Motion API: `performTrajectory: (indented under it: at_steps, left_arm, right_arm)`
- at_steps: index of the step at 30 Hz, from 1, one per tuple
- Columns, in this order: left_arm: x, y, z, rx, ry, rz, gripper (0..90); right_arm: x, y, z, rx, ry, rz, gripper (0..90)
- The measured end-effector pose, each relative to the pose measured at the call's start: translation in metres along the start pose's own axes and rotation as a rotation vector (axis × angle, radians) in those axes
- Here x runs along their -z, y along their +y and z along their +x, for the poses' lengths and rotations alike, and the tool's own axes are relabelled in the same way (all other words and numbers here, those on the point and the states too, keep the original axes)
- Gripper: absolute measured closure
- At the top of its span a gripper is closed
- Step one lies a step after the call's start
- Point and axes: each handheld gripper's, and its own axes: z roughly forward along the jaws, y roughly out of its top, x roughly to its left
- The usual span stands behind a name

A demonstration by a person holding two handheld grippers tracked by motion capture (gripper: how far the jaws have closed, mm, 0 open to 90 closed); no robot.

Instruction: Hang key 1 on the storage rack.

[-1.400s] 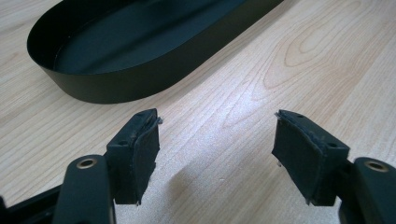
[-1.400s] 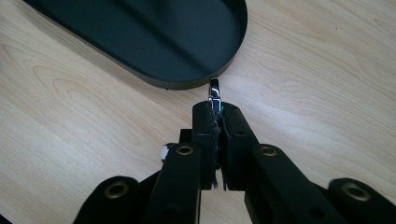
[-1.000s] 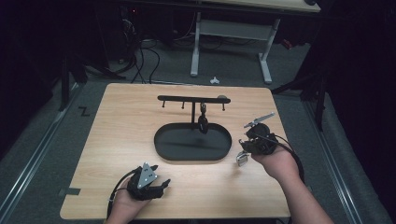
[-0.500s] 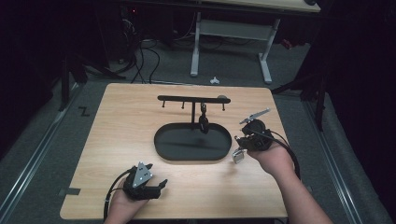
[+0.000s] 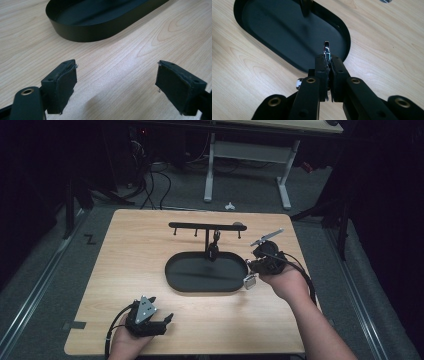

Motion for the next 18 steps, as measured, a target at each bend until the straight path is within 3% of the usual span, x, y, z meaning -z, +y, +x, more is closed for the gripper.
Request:
performTrajectory:
  at_steps: [18]
  left_arm:
    - [0.003, -0.004, 0.003, 0.011, 0.012, 0.000, 17.9]
  right_arm:
    - [0.003, 0.044, -0.001, 0.006, 0.000, -0.057, 86.2]
